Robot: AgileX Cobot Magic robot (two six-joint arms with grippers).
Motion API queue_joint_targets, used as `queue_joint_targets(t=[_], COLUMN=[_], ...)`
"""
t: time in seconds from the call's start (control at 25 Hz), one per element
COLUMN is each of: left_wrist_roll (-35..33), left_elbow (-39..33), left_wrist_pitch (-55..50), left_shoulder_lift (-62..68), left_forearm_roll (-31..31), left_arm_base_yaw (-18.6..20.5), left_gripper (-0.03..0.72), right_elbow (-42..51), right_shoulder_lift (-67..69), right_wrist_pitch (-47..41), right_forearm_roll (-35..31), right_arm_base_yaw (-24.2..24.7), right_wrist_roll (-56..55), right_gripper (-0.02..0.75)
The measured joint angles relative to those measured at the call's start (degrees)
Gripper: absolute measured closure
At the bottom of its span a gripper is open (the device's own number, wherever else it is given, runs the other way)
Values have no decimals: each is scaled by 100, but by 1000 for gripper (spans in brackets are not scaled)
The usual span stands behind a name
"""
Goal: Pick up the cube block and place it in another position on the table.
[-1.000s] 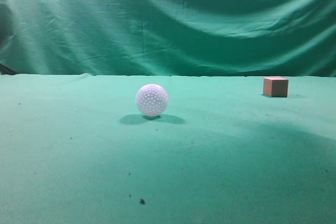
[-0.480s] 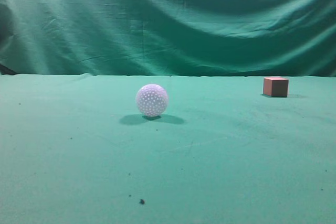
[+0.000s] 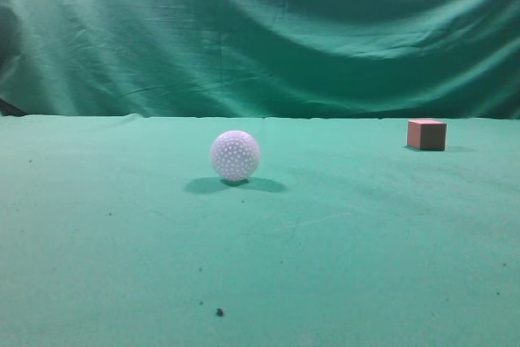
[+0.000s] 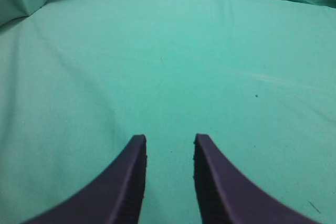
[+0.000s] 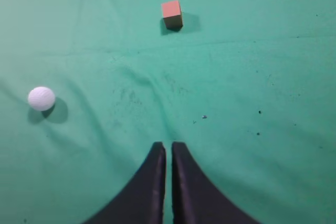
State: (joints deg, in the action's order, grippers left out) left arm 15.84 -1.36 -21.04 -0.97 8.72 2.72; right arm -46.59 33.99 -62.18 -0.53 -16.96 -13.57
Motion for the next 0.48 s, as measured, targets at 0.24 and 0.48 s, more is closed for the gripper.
queue_joint_targets(t=[0.24,0.48], left_wrist_roll=[0,0], left_elbow=[0,0], left_wrist_pitch=[0,0], left_shoulder_lift=[0,0], left_forearm_roll=[0,0], left_arm_base_yaw=[0,0], left_gripper=[426,426], right_elbow=[26,711], right_shoulder_lift=[-472,-772], right_wrist_pitch=[-179,689], right_forearm_roll=[0,-14], right_arm_base_yaw=[0,190], right_wrist_roll=[873,1497], right_gripper=[738,738])
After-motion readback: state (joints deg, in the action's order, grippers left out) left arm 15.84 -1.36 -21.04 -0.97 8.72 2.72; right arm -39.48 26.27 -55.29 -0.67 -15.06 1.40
